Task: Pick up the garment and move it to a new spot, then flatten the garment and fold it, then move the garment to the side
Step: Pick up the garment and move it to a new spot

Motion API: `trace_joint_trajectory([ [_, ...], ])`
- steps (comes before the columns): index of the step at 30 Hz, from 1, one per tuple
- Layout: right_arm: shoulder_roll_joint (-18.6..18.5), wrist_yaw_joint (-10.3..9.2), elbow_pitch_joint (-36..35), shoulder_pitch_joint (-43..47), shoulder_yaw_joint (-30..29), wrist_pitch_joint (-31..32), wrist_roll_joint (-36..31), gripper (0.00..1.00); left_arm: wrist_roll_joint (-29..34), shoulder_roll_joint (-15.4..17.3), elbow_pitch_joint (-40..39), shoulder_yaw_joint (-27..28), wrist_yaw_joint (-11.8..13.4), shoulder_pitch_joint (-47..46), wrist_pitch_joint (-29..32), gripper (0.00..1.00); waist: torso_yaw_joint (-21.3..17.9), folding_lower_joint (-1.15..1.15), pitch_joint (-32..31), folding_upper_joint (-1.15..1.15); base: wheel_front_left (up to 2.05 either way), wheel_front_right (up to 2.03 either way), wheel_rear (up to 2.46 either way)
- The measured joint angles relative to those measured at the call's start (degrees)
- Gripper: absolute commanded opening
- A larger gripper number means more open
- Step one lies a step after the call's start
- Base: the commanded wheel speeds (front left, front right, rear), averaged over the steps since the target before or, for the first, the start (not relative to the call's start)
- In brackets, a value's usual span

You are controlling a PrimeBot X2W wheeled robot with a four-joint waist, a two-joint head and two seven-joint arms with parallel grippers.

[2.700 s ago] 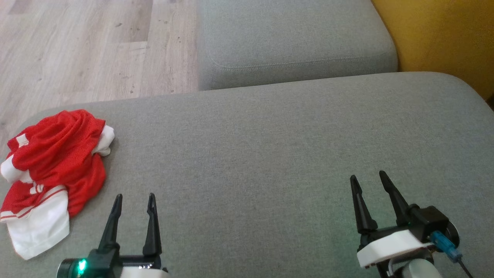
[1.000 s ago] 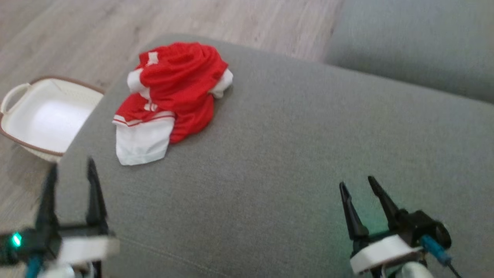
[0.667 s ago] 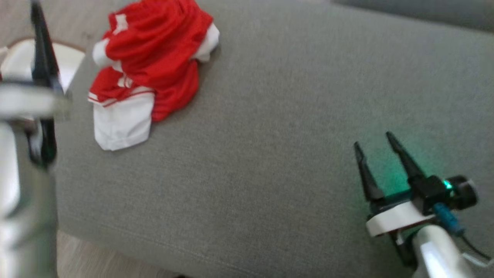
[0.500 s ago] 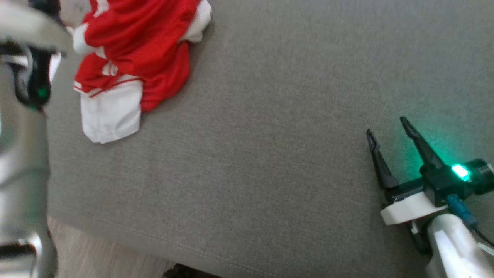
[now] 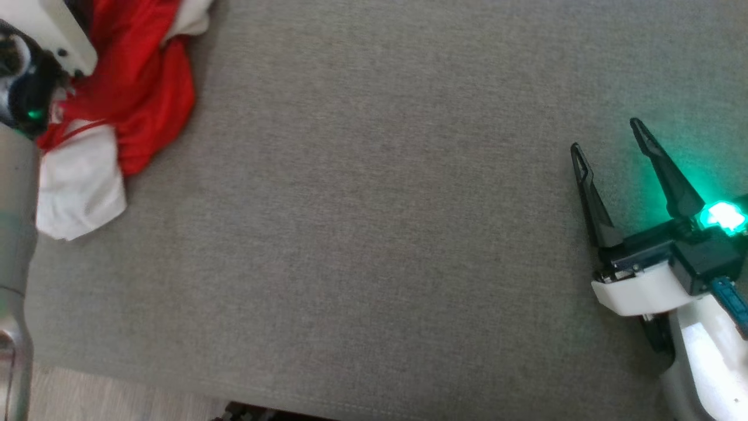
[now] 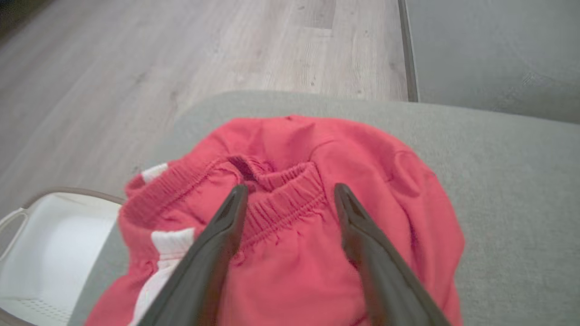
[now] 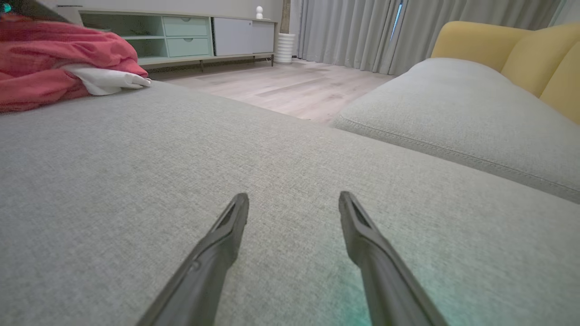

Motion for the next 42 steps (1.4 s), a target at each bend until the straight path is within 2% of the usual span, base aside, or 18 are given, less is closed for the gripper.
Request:
trace_joint_trajectory([
  [1, 0.0, -0.01, -0.4, -0.1, 0.0, -0.2, 0.0, 1.00, -0.9, 0.1, 0.6, -0.9, 0.0, 0.1, 0.0, 1.00, -0.4, 0.00, 0.5, 0.00, 0.00, 0.00, 0.00],
  [2, 0.0, 0.00, -0.8, -0.2, 0.0, -0.2, 0.0, 1.00, -2.3, 0.1, 1.1, -1.4, 0.0, 0.4, 0.1, 0.83, -0.7, 0.00, 0.9, 0.00, 0.00, 0.00, 0.00],
  [3, 0.0, 0.00, -1.1, -0.4, 0.0, -0.2, -0.1, 1.00, -3.9, 0.1, 1.8, -2.1, 0.0, 0.6, 0.3, 0.27, -0.9, 0.00, 1.2, 0.00, 0.00, 0.00, 0.00],
  [4, 0.0, 0.00, -1.3, -0.5, -0.1, -0.2, -0.1, 1.00, -5.2, 0.2, 2.2, -2.7, 0.0, 0.7, 0.2, 0.00, -1.1, 0.00, 1.5, 0.00, 0.00, 0.00, 0.00],
  [7, 0.0, 0.00, -1.6, -0.7, -0.4, -0.2, -0.4, 1.00, -5.6, 1.3, 2.7, -4.8, 0.0, 1.0, -4.0, 0.00, -1.2, 0.00, 2.0, 0.00, 0.00, 0.00, 0.00],
  [13, 0.0, 0.00, 0.2, -0.8, -0.7, -0.2, -0.4, 1.00, -2.2, 3.5, 4.2, -9.2, 0.0, -0.8, -18.5, 0.00, -0.7, 0.00, 0.2, 0.00, 0.00, 0.00, 0.00],
  [18, 1.6, 0.00, 4.3, -0.8, 0.2, 0.1, 0.1, 1.00, -1.9, 4.5, 3.7, -13.4, 0.0, -4.5, -22.7, 0.00, -0.9, 0.00, -3.8, 0.00, 0.00, 0.00, 0.00],
  [22, 4.6, 0.00, 7.0, -0.6, 1.8, 0.5, 1.0, 1.00, -3.5, 5.5, -0.2, -18.0, 0.0, -6.5, -23.0, 0.00, -1.8, 0.00, -8.0, 0.00, 0.00, 0.00, 0.00],
  [29, 8.2, 0.00, 8.9, 0.8, 3.2, 0.6, 3.4, 1.00, -8.1, 10.4, -8.2, -27.4, 0.0, -9.5, -19.4, 0.00, -6.4, -0.02, -16.0, 0.00, 0.00, 0.00, 0.00],
  [38, 9.6, 0.00, 9.6, 5.7, 2.8, 0.6, 5.3, 1.00, -13.5, 12.0, -17.3, -37.7, 0.0, -12.6, -14.6, 0.00, -17.9, -0.02, -23.9, 0.00, 0.00, 0.00, 0.00],
  [42, 9.9, 0.00, 9.4, 6.6, 2.8, 0.6, 7.7, 1.00, -15.4, 10.0, -17.8, -39.4, 0.0, -13.8, -13.4, 0.00, -23.6, -0.02, -26.0, 0.00, 0.00, 0.00, 0.00],
])
